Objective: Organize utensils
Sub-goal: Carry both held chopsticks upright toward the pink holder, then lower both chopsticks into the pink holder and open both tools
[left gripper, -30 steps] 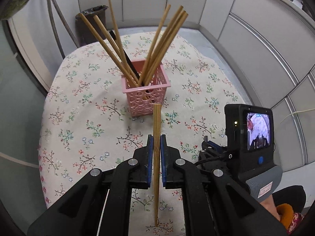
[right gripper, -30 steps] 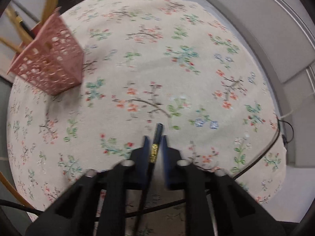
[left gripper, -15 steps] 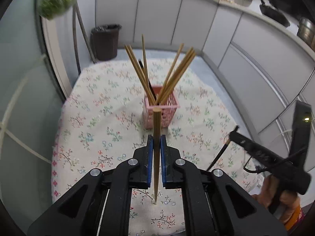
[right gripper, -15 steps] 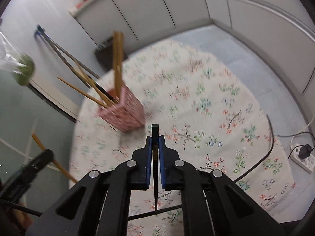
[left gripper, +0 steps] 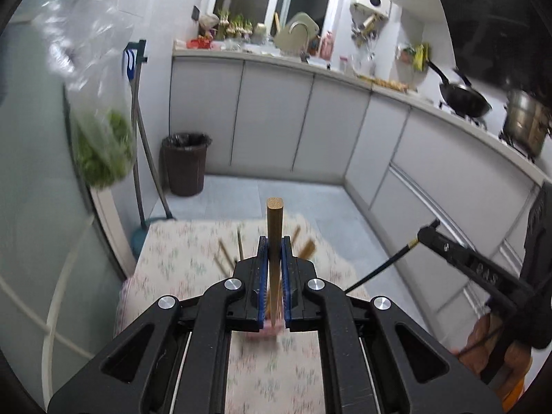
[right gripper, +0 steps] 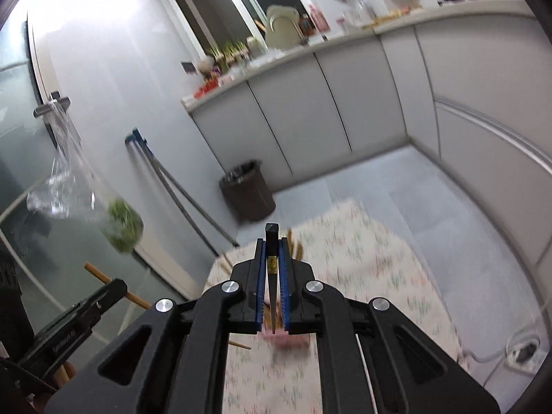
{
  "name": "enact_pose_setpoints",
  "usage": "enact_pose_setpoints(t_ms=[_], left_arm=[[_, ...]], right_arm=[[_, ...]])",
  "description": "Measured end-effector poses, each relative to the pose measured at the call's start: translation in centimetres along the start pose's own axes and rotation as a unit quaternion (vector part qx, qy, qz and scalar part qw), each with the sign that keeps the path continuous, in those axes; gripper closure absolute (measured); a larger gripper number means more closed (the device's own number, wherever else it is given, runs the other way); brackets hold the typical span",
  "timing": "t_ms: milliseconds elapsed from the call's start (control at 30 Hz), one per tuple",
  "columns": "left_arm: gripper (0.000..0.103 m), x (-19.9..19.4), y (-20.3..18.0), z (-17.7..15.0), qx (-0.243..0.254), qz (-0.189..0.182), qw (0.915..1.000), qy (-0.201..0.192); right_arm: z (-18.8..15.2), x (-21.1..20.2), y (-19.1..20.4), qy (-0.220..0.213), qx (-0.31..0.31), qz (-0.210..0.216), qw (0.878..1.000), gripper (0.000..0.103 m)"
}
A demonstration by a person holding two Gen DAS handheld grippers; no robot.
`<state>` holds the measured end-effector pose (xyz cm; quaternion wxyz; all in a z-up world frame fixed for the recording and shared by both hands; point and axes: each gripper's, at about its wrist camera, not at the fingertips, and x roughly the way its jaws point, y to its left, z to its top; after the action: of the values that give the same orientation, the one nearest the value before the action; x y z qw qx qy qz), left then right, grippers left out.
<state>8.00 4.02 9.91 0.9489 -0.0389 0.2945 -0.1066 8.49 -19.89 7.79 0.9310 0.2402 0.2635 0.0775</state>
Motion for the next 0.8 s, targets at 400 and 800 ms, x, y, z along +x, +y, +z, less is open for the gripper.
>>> enact_pose_setpoints(t_ms=[400, 800], left_arm=[[0.094, 7.3, 2.4, -2.5, -0.035, -0.003, 0.9990, 0.027], [0.075, 5.2, 4.6, -2.0, -0.067, 0.017, 0.9976, 0.004]], right_arm=[[-1.6, 7.7, -0.7, 0.028, -0.018, -0.012, 0.999, 0.096], [-3.9, 10.1, 0.2, 0.036, -0.035, -0.022, 0.998, 0.096]])
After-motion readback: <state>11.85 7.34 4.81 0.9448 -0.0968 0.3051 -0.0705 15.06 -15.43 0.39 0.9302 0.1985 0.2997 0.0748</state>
